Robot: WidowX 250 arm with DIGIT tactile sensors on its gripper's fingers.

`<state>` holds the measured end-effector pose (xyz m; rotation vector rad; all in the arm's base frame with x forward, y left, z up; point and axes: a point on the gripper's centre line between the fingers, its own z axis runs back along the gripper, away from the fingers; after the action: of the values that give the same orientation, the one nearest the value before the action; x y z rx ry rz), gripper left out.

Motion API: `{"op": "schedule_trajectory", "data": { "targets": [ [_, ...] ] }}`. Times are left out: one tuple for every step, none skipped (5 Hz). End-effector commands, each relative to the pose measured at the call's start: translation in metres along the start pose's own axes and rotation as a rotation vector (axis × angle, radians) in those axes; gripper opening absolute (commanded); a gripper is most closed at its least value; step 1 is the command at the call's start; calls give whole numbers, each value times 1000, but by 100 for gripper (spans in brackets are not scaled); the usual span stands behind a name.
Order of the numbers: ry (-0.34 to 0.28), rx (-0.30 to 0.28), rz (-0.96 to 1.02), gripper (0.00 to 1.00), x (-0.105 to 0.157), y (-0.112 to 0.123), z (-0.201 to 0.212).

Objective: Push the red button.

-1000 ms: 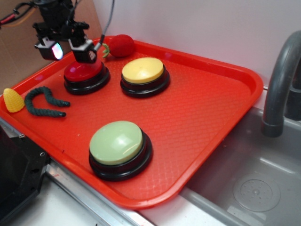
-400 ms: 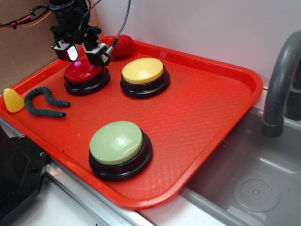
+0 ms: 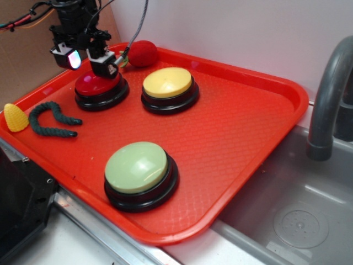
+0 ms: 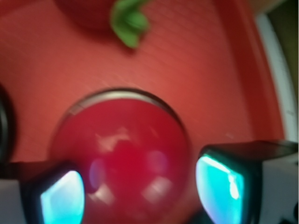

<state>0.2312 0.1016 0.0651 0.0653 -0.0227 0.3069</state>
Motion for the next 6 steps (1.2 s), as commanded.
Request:
{"op": "schedule_trajectory", "data": {
  "targets": [
    [-120,4,4,100,5,7,49],
    [-131,3,1,100,5,7,56],
    [-142,3,1,100,4,6,64],
    [-150,-3,1,100,2,7,71],
    [-160,-6,4,100,1,7,77],
    [-163,-9,8,100,-2,7,84]
  ]
}}
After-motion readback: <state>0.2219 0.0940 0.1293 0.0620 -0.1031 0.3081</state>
